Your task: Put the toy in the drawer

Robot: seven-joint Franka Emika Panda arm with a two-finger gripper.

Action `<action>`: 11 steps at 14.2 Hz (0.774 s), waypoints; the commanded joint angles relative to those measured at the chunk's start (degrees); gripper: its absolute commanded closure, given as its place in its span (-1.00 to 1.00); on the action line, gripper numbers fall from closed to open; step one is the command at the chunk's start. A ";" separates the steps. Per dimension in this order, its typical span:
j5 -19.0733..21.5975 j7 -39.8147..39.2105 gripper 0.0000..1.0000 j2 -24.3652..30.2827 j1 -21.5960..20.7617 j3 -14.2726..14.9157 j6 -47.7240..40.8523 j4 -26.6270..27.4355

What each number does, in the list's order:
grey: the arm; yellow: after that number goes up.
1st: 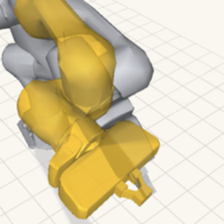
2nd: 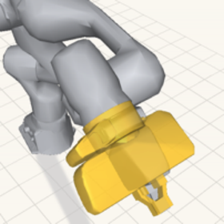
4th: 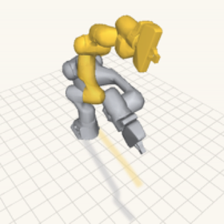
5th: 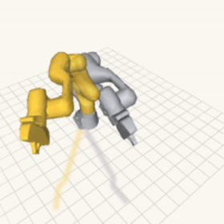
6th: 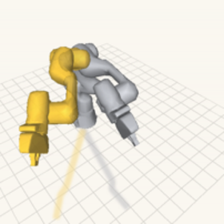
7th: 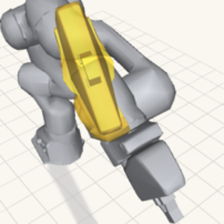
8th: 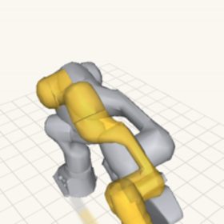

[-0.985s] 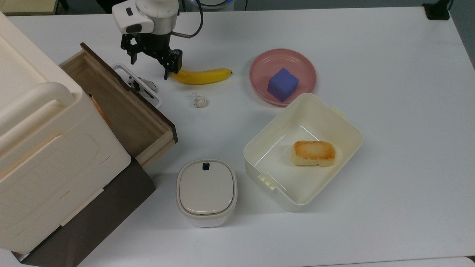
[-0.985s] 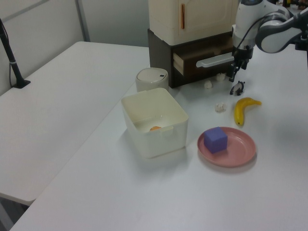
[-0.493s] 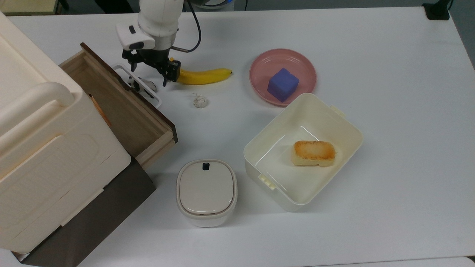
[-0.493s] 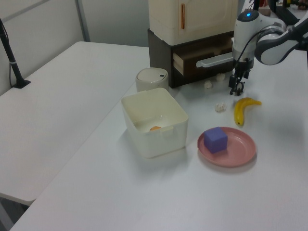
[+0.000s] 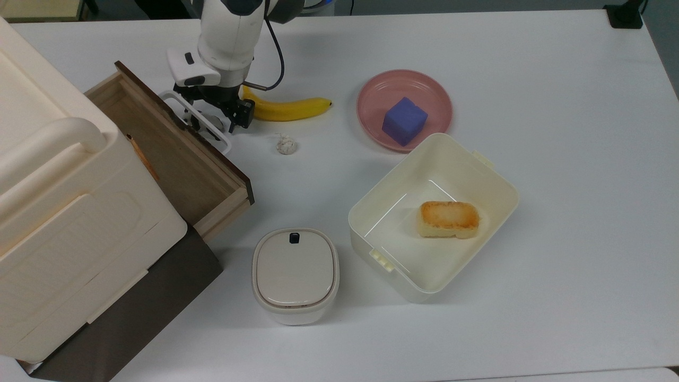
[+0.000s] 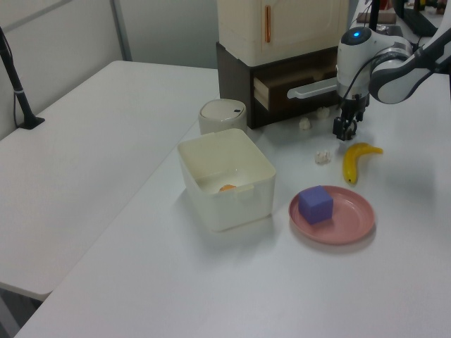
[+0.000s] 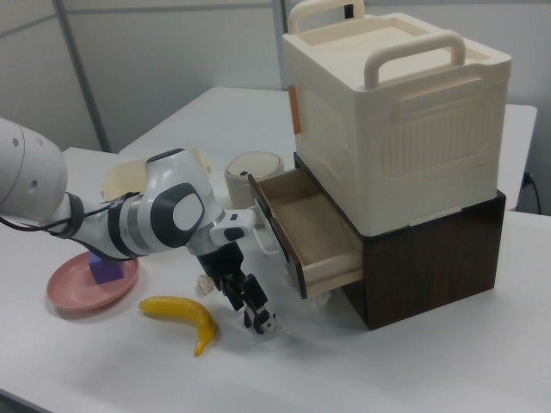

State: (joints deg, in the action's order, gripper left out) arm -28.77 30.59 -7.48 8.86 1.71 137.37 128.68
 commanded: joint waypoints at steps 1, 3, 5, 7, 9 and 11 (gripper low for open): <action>-1.55 1.67 -1.00 -0.77 0.19 0.31 1.41 -1.32; -1.99 1.67 -1.00 -1.30 0.36 0.31 1.41 -2.03; -3.39 1.67 -0.95 -1.48 0.37 0.31 1.41 -1.94; -3.75 1.58 -1.00 -2.01 0.37 0.31 1.41 -2.03; -5.24 1.67 -1.00 -2.18 0.37 0.23 1.33 -1.94; -5.42 1.67 -0.97 -2.36 0.37 0.23 1.32 -1.85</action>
State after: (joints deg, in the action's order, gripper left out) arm -32.56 30.87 -9.48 9.06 1.73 137.38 126.77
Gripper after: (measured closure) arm 0.000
